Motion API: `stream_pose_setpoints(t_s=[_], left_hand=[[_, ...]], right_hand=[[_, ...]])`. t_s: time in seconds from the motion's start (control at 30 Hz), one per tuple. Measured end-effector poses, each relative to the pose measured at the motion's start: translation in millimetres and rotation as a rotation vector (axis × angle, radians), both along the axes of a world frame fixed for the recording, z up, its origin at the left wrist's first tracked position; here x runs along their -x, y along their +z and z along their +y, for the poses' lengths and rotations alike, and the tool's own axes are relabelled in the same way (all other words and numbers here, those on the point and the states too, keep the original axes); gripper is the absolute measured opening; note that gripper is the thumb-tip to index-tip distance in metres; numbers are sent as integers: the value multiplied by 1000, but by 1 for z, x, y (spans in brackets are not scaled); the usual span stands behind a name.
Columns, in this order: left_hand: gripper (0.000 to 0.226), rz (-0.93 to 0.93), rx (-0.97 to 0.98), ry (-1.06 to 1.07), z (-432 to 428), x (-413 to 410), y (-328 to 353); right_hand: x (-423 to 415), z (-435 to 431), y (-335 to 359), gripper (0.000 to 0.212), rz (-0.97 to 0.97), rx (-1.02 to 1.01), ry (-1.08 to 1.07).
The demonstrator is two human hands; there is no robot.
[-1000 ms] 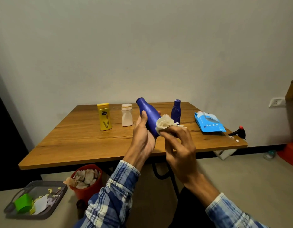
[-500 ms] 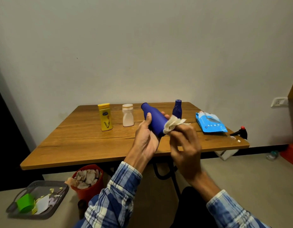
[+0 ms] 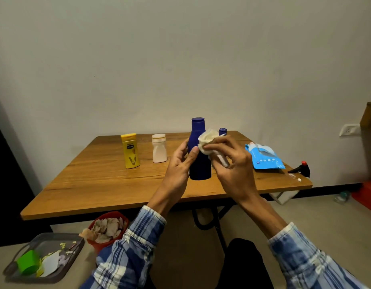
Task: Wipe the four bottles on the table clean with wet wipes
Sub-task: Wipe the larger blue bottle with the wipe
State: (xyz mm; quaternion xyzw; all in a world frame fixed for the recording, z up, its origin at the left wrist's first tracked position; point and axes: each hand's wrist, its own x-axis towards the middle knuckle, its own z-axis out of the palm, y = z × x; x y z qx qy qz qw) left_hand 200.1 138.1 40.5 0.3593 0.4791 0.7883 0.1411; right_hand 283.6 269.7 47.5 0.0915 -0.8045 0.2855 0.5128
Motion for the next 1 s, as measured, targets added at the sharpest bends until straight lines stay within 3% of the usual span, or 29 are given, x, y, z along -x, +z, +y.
stream_pose_setpoints(t_s=[0.13,0.23,0.83,1.0], left_hand=[[33,13,63,98,4,29,4],[34,69,161,160,17,56,7],[34,8,374,213,88,172,-28],[43,8,470,236,99,193,-42]], right_hand=[[2,7,-28,27,-179,-65,-7],[4,16,-32,26,-150,56,-41],[87,70,-46,26,-154,285,-86],[100,76,-54,25,-174,333,-72]])
